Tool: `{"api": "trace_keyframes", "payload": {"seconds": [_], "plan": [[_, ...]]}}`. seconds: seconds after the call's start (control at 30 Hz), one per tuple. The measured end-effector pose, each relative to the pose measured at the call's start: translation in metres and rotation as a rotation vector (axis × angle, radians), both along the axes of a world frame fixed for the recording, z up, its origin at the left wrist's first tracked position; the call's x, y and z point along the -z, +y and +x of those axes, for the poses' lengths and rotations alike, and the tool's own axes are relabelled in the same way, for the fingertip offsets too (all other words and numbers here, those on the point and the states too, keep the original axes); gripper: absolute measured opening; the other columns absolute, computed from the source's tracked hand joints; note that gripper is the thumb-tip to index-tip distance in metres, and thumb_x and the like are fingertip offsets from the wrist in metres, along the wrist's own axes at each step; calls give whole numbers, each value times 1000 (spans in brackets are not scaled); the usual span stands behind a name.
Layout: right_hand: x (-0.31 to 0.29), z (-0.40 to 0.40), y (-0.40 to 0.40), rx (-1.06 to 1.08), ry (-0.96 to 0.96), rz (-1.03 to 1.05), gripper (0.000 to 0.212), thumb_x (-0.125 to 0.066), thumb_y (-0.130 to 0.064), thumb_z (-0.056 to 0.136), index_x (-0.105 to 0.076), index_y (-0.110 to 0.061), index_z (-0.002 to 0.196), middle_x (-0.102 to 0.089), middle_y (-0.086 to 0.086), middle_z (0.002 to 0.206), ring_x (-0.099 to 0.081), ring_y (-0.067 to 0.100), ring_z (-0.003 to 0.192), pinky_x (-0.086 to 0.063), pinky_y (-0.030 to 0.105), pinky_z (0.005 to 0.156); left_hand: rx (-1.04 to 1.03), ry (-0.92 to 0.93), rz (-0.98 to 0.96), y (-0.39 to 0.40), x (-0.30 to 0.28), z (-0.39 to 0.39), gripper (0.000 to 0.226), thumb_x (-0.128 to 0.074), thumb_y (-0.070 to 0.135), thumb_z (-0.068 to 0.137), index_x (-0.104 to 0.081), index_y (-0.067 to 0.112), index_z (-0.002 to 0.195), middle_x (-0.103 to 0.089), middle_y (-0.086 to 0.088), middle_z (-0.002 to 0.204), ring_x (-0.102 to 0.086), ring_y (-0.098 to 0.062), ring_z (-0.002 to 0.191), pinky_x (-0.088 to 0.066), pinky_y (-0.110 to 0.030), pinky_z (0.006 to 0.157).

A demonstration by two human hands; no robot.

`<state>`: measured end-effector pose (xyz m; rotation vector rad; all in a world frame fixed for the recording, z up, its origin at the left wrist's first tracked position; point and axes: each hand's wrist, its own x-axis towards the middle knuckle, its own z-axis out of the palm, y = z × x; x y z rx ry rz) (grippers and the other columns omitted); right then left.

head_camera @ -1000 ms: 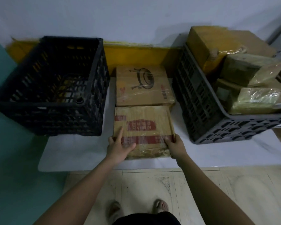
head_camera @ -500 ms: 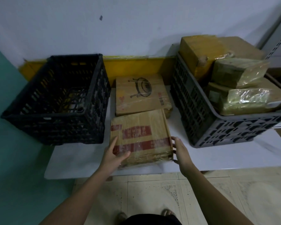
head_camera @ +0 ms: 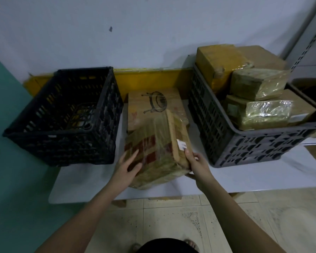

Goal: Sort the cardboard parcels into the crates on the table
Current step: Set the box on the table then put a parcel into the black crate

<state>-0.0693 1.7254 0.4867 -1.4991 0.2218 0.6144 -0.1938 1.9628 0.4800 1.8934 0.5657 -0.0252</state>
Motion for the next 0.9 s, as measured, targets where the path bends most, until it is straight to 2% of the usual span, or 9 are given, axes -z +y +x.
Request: {"api": "trace_keyframes", "payload": {"seconds": [0.1, 0.17, 0.27, 0.43, 0.5, 0.57, 0.73, 0.83, 0.9], "plan": [[-21, 1, 17, -78, -126, -31, 53, -74, -53, 81, -54, -9, 105, -68, 6, 100, -70, 12, 76, -59, 31, 62, -13, -48, -123, -17, -39, 28, 82, -53, 85, 73, -31, 55, 146, -29, 15, 156, -26, -11, 145, -24, -44, 120], [-29, -2, 28, -140, -201, -80, 58, -76, -55, 78, -53, -8, 103, -68, 4, 96, -69, 11, 74, -58, 26, 58, -46, -59, -167, -25, -55, 39, 87, -51, 92, 65, -26, 64, 143, -40, 16, 151, -39, -12, 138, -30, -46, 117], [-32, -4, 39, -189, -239, -98, 59, -77, -57, 76, -51, -11, 102, -69, 3, 100, -71, 12, 80, -54, 20, 57, -63, -64, -231, -29, -64, 39, 52, -58, 77, 76, -29, 82, 120, -55, 23, 132, -55, -7, 121, -42, -41, 108], [-37, -13, 52, -281, -129, 41, 58, -72, -53, 83, -45, -25, 126, -66, -7, 115, -72, 8, 93, -61, 31, 75, -82, -121, -271, -26, -66, 32, 51, -57, 52, 95, -36, 60, 140, -58, 15, 136, -60, -8, 118, -46, -36, 103], [-42, -16, 58, -269, -161, 41, 53, -71, -51, 85, -49, -28, 128, -67, -9, 116, -70, 8, 97, -60, 34, 84, -110, -131, -312, -24, -72, 29, 54, -56, 45, 96, -38, 47, 147, -64, 11, 132, -65, -6, 111, -52, -27, 91], [-55, -14, 62, -264, -198, 43, 42, -70, -50, 86, -55, -31, 120, -69, -9, 114, -70, 8, 98, -59, 36, 88, -110, -133, -327, -19, -86, 27, 57, -59, 47, 94, -40, 43, 148, -67, 13, 127, -67, -4, 107, -53, -21, 83], [-106, 6, 67, -291, -311, 14, 34, -65, -57, 86, -53, -37, 110, -69, -7, 112, -70, 14, 97, -58, 41, 89, -80, -159, -281, -3, -143, 41, 84, -65, 68, 68, -41, 48, 145, -65, 13, 128, -66, -8, 109, -53, -31, 91], [-134, 13, 74, -304, -393, 22, 35, -63, -59, 87, -51, -37, 112, -67, -6, 116, -70, 15, 100, -58, 42, 91, -48, -250, -272, 1, -169, 49, 63, -63, 59, 76, -50, 51, 137, -69, 16, 121, -68, -4, 104, -56, -18, 76], [-148, 17, 77, -285, -466, 10, 30, -64, -60, 85, -52, -42, 106, -67, -9, 115, -69, 14, 101, -56, 43, 92, -39, -308, -263, 3, -180, 51, 50, -62, 55, 81, -55, 52, 131, -70, 17, 120, -67, -3, 107, -54, -13, 74]]}}
